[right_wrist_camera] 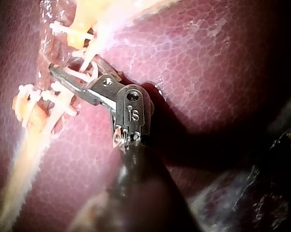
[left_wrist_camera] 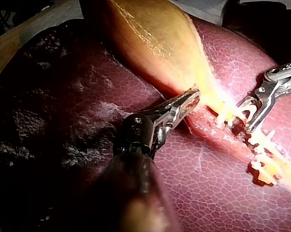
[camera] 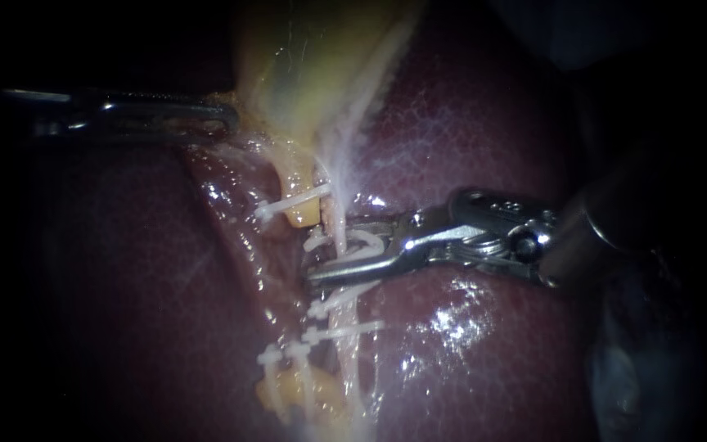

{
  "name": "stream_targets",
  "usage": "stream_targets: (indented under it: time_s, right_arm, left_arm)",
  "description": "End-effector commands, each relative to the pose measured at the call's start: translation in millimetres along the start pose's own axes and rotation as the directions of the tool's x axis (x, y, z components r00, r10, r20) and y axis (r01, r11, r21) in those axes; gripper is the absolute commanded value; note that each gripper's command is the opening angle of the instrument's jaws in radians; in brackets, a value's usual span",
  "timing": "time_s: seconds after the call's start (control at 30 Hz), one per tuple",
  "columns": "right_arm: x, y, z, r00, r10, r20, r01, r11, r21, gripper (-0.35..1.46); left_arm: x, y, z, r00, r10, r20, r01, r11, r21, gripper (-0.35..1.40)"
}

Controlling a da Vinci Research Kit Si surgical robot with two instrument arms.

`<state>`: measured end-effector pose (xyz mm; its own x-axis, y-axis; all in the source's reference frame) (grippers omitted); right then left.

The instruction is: Clipping third clip right tube

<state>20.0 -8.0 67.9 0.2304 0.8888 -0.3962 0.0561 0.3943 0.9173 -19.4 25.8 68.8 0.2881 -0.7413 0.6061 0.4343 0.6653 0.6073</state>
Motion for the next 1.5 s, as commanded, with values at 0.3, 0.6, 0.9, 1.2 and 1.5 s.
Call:
stream_targets:
  time_s: [0.3, 0.6, 0.9, 1.2, 1.5]
  right_arm:
    - [1.2, -1.8, 0.5, 0.991, 0.105, -0.077, -0.094, 0.986, 0.135, 0.46]
    - [5.3, -5.8, -0.5, 0.982, 0.14, -0.129, -0.122, 0.982, 0.143, 0.44]
    - [5.5, -6.0, -1.0, 0.982, 0.142, -0.125, -0.124, 0.982, 0.143, 0.23]
    - [5.4, -5.6, -1.9, 0.98, 0.16, -0.117, -0.143, 0.98, 0.137, -0.35]
    - [5.3, -5.2, -2.1, 0.975, 0.198, -0.099, -0.183, 0.973, 0.139, -0.35]
  left_arm:
    - [0.0, 0.0, 0.0, 1.0, 0.0, 0.0, 0.0, 1.0, 0.0, -0.35]
    - [0.0, 0.0, 0.1, 1.0, 0.0, 0.0, 0.0, 1.0, -0.001, -0.35]
    - [0.0, -0.1, 0.1, 1.0, 0.0, 0.0, 0.0, 1.0, -0.001, -0.35]
    - [0.0, -0.2, 0.1, 1.0, 0.0, 0.0, 0.0, 1.0, -0.002, -0.35]
    - [0.0, -0.2, 0.1, 1.0, 0.0, 0.0, 0.0, 1.0, -0.002, -0.35]
